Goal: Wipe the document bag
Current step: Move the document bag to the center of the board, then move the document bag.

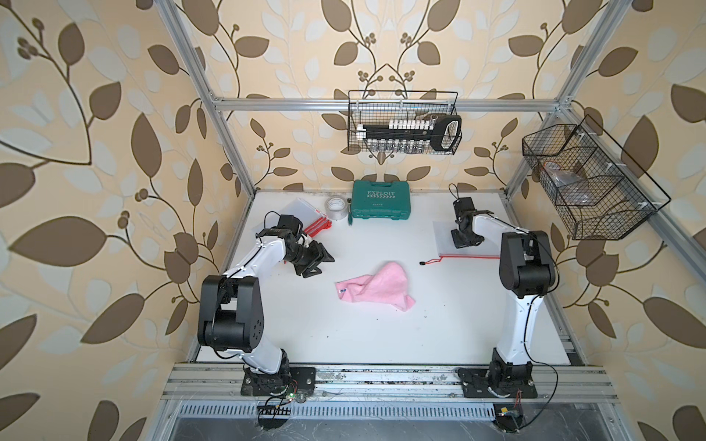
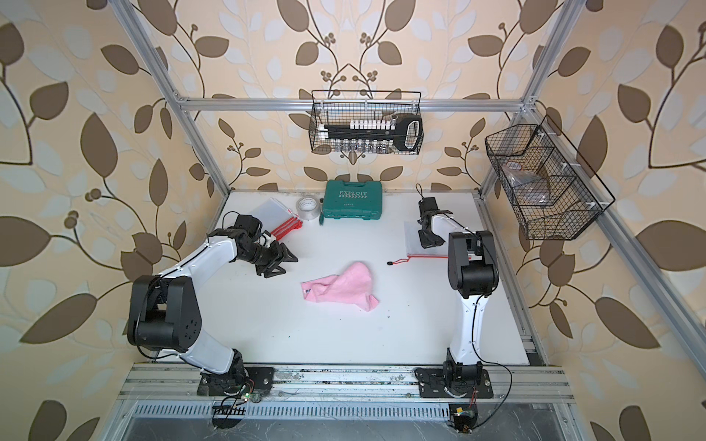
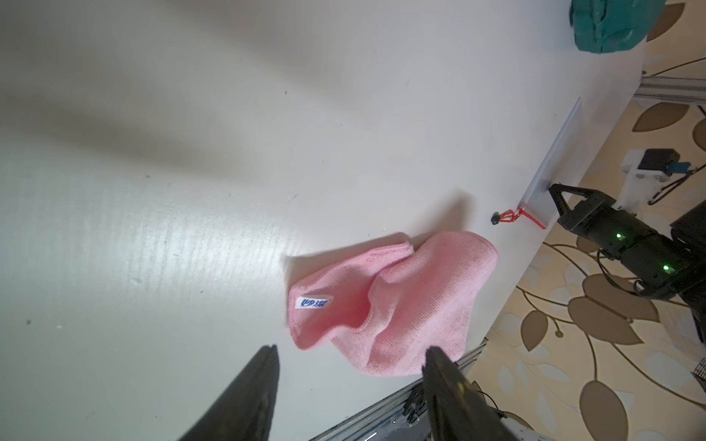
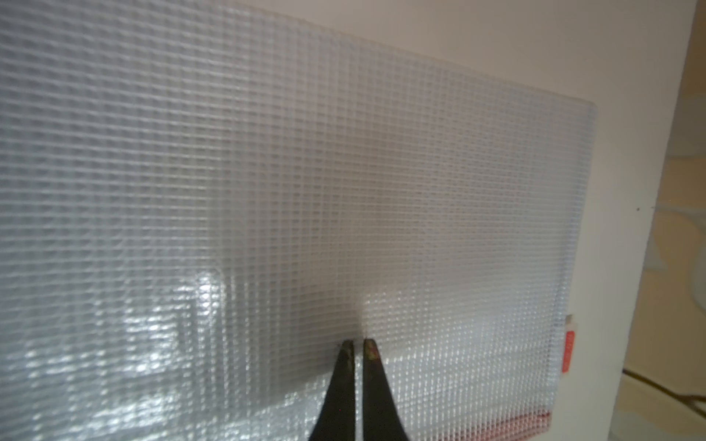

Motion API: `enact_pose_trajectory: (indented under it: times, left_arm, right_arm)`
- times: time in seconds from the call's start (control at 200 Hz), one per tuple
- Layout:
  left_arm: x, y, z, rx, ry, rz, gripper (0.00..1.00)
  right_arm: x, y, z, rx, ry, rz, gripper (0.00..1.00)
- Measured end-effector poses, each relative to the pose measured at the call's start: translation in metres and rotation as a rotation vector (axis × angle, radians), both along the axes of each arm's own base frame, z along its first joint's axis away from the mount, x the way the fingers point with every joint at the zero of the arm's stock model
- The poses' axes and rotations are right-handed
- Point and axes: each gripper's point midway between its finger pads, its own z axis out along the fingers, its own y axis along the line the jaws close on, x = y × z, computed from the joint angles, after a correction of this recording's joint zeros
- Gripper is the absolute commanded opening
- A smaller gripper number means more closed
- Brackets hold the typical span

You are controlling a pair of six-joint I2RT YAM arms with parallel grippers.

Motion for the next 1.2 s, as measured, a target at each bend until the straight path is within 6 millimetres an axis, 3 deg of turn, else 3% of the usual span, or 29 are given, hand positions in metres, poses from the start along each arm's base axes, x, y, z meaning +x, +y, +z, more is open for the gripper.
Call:
enact_pose_trajectory:
  times: [0.1, 0.31, 0.35, 0.395, 0.42, 0.535, 0.635, 0.67, 0.7, 0.78, 0.85, 1.05, 1.2]
  left_arm:
    - [0.002, 0.006, -0.002, 0.005, 0.006, 0.019, 0.63]
    - [0.008, 0.029, -0.008, 0.02, 0.032, 0.108, 0.66]
    - [0.009, 0.035, -0.008, 0.022, 0.035, 0.131, 0.67]
    - [0.012, 0.041, -0.008, 0.023, 0.035, 0.162, 0.7]
    - [0.014, 0.046, -0.008, 0.026, 0.031, 0.177, 0.7]
    - [0.022, 0.068, -0.008, 0.035, 0.021, 0.261, 0.7]
    - [0.028, 0.091, -0.008, 0.049, 0.013, 0.341, 0.68]
    - [0.03, 0.1, -0.008, 0.052, 0.01, 0.372, 0.67]
    - [0.031, 0.108, -0.008, 0.056, 0.007, 0.399, 0.65]
    - [0.036, 0.13, -0.008, 0.067, -0.001, 0.482, 0.61]
    - [0.04, 0.146, -0.008, 0.081, -0.011, 0.53, 0.61]
    - [0.066, 0.183, -0.019, 0.158, -0.01, 0.623, 0.63]
    - [0.087, 0.202, -0.029, 0.216, -0.008, 0.654, 0.63]
  right_arm:
    - [0.001, -0.003, 0.0, -0.01, 0.009, 0.027, 0.0]
    - [0.001, 0.011, 0.001, 0.008, 0.018, 0.06, 0.0]
    - [0.001, 0.013, 0.001, 0.024, 0.019, 0.057, 0.1]
    - [0.001, 0.017, 0.002, 0.048, 0.018, 0.048, 0.42]
    - [0.001, 0.02, 0.004, 0.062, 0.011, 0.039, 0.55]
    - [-0.001, 0.031, 0.021, 0.113, -0.012, 0.024, 0.68]
    - [0.006, 0.051, 0.057, 0.147, -0.073, 0.032, 0.82]
    - [0.01, 0.062, 0.073, 0.165, -0.103, 0.045, 0.85]
    - [0.014, 0.074, 0.086, 0.183, -0.128, 0.062, 0.98]
    - [0.017, 0.117, 0.115, 0.252, -0.183, 0.126, 0.98]
    - [0.011, 0.159, 0.127, 0.325, -0.187, 0.198, 0.98]
    - [-0.022, 0.276, 0.117, 0.506, -0.084, 0.392, 0.98]
    - [-0.03, 0.322, 0.106, 0.553, -0.025, 0.473, 0.98]
